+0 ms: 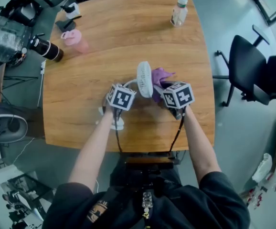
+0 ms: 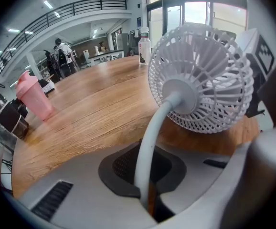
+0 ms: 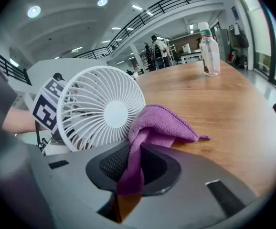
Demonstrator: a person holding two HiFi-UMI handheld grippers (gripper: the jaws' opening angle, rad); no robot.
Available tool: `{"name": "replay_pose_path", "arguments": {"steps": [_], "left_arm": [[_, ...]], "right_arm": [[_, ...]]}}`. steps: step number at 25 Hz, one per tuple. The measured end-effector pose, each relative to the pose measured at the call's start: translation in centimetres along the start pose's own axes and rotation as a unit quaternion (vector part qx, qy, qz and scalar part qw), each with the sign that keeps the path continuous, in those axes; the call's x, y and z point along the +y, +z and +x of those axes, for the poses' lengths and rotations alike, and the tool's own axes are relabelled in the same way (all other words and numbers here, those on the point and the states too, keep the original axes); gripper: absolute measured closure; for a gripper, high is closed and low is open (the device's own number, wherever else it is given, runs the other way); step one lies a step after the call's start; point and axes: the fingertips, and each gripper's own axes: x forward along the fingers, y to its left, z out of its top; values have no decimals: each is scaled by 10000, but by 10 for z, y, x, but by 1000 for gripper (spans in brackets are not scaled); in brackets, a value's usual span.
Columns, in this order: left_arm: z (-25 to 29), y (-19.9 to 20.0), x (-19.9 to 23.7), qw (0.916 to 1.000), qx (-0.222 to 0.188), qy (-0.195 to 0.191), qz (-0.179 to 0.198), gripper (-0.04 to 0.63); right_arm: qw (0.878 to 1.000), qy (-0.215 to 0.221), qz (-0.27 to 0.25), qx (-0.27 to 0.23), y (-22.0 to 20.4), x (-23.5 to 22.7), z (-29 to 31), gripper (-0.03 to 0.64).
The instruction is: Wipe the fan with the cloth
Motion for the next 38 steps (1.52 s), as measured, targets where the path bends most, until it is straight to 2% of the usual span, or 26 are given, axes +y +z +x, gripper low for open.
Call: {"name": "replay_pose_path", "arguments": {"steps": [5, 10, 13, 16, 18, 21, 23, 29, 34, 35, 37, 38], "left_arm": [[-2, 4, -5, 9999, -67, -65, 61, 592], [-4, 6, -8, 9994, -208, -260, 28, 591], [-11, 14, -7, 9988, -406, -207, 188, 591], [-21, 26, -3, 9971, -680, -113, 311, 586], [-27, 31, -4, 9960, -832, -160, 280, 552], [-36, 38, -5, 9926, -1159, -325, 141, 423], [-45, 41, -5, 9904, -1323, -363, 144, 400], [-77, 37, 4, 9847, -1701, -353, 128, 400], [-113, 28, 16, 9765, -2113, -430, -10, 410], [-121, 26, 18, 9742, -2211, -462, -33, 422], [-135, 21, 24, 9706, -2362, -461, -45, 502], [-142, 17, 29, 9698, -2398, -435, -47, 512]], "right_arm": [[9977, 290, 129, -602, 41, 4, -14, 547], [9913, 504, -220, -1196, 91, 27, -47, 548], [9872, 551, -400, -1441, 106, 43, -69, 546], [9871, 409, -489, -1470, 105, 49, -77, 546], [9876, 295, -447, -1474, 102, 50, -82, 546], [9877, 156, -379, -1510, 98, 52, -90, 546], [9875, 50, -358, -1537, 95, 55, -94, 546], [9842, -350, -336, -1702, 89, 67, -107, 546], [9829, -459, -433, -1728, 82, 102, -100, 546], [9826, -448, -481, -1734, 80, 113, -97, 546], [9829, -374, -572, -1708, 75, 136, -89, 546], [9837, -306, -618, -1663, 71, 149, -84, 546]]}}
